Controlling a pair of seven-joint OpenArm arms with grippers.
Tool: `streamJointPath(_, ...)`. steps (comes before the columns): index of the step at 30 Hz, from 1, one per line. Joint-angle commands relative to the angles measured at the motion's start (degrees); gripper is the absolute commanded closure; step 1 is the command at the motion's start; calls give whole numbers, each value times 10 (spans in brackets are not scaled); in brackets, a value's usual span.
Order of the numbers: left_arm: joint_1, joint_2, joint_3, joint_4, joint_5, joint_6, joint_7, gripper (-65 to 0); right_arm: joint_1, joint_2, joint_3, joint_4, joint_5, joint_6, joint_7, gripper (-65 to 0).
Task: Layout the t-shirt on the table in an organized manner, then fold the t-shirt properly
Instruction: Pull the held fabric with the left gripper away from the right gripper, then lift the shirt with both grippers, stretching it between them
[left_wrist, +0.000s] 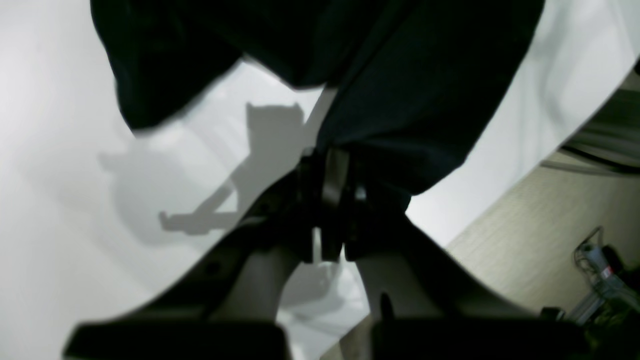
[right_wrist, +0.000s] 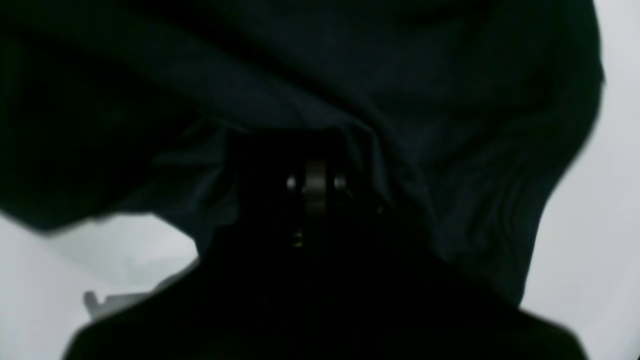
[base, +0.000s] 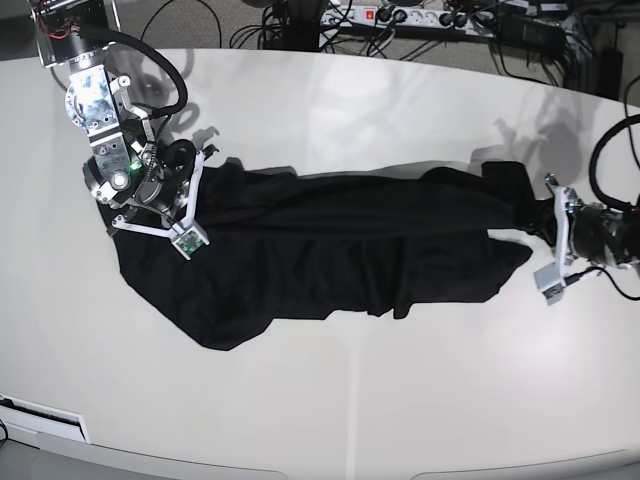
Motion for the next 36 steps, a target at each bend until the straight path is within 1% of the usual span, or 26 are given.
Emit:
streamJointPath(1,-13,-26,-5,8,-5,-4,4,0,8,7,3,19,3,9,-5,0)
streamJointPath(2,-13,-38,-5,8,-14,-4,4,0,8,7,3,31,7,21,-9,0)
streamJointPath(4,-12,-55,-5,8,-30,-4,4,0,8,7,3,63,14,35,-22,0)
streamJointPath(6,-11,-66,-5,8,-52,-4,4,0,8,7,3,96,14,55,-33,0)
streamJointPath(8,-8,-65,-5,7,-67,-4,4,0,8,7,3,124,14,82,-46,0)
streamJointPath(9,-8,-61,-5,7,-69,-4,4,0,8,7,3,136,21,92,-52,-17)
streamJointPath(11,-7,-51,-5,7,-71,-4,3,0,8,16,3,152,77,99,-70,-142)
streamJointPath(12,-7,-46,-5,7,-70,-4,0,0,7,21,3,160,108,112,-82,-203)
streamJointPath(13,-8,-40,-5,7,-68,-4,-3,0,7,26,3,168,140,128,-95,-247)
streamJointPath(14,-8,-34,-5,7,-63,-4,-9,0,7,32,3,179,172,139,-108,-270)
streamJointPath(15,-8,-27,-5,7,-55,-4,-17,0,7,37,3,191,198,145,-116,-272)
streamJointPath(18,-6,-5,-5,3,-27,-4,-32,0,6,53,3,241,256,149,-132,-272)
streamJointPath(20,-4,10,-5,-3,-16,-4,-32,0,2,56,3,266,300,166,-146,-272)
streamJointPath(22,2,24,-5,-10,-7,-4,-32,0,-11,54,2,268,341,184,-148,-272)
streamJointPath(24,14,32,-5,-13,3,-4,-33,0,-32,43,2,267,336,184,-136,-272)
streamJointPath(25,21,34,-5,-13,13,-4,-34,0,-41,35,2,267,322,178,-123,-272)
streamJointPath(26,25,36,-5,-13,21,-4,-36,0,-47,27,2,267,302,164,-106,-272)
streamJointPath(27,31,35,-5,-13,25,-4,-40,0,-52,18,2,267,278,143,-86,-276)
streamJointPath(29,39,35,-5,-13,30,-4,-47,0,-58,4,2,265,239,99,-60,-325)
streamJointPath(30,43,35,-5,-13,31,-4,-47,0,-63,-4,2,264,225,83,-53,-352)
streamJointPath(31,47,35,-5,-13,31,-4,-47,0,-68,-11,2,260,219,74,-53,-372)
streamJointPath(34,56,35,-5,-13,33,-4,-48,0,-77,-37,2,243,219,70,-53,-379)
streamJointPath(36,59,35,-5,-13,33,-4,-47,0,-78,-56,2,226,217,84,-53,-379)
